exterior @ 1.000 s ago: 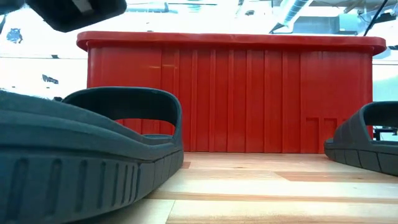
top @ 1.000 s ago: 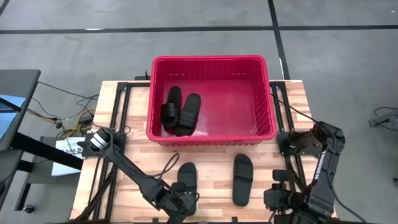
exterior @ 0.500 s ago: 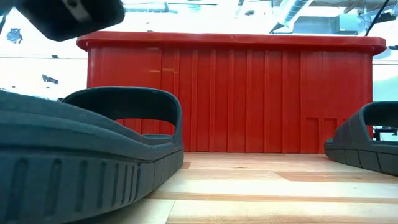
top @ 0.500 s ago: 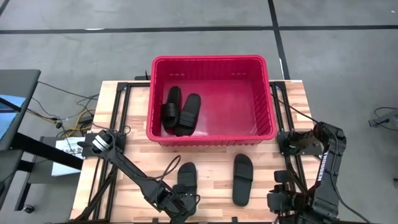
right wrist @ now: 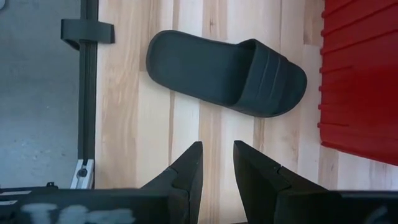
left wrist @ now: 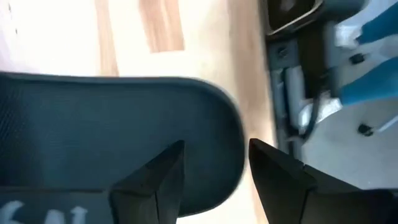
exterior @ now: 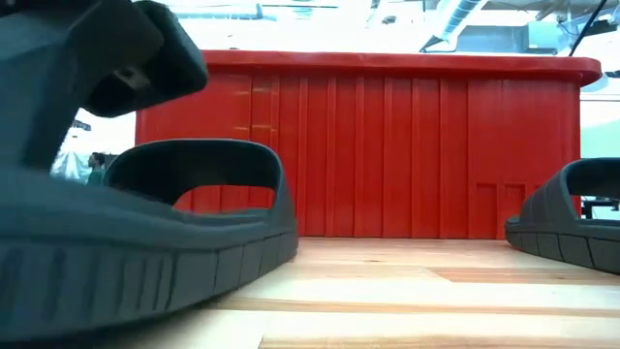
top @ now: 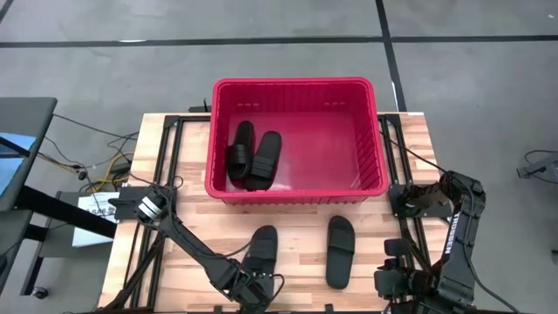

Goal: Pick and place slides into bin
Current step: Put the black slide into the red bin

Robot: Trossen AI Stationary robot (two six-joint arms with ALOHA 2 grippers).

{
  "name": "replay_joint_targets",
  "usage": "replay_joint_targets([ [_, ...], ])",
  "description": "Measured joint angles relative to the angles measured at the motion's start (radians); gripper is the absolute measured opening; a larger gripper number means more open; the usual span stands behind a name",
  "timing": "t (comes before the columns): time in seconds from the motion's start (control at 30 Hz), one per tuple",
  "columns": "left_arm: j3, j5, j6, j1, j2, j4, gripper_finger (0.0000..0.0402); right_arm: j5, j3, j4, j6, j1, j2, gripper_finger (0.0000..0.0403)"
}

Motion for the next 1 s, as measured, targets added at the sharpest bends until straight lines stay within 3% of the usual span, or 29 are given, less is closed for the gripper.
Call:
replay_joint_targets([
  [0.33,0.002,0.026,0.025,0.001,0.033,0.007,0.0169,0.003,0.0,0.0,0.0,-0.002,0.0,0.0081],
  [0.57,0.001,-0.009,0.017,0.0,0.036,0.008,0.0169,0.004,0.0,0.0,-0.002,-0.007,0.0,0.0081],
  [0.73,0.004,0.035,-0.017,-0.007,0.077,0.024,0.0169,0.004,0.0,0.0,-0.001,-0.009,0.0,0.0081],
  [1.0,0.003,-0.082,-0.11,-0.021,0.087,0.015,0.016,0.008,0.0,0.0,-0.001,-0.013,0.0,0.0081],
])
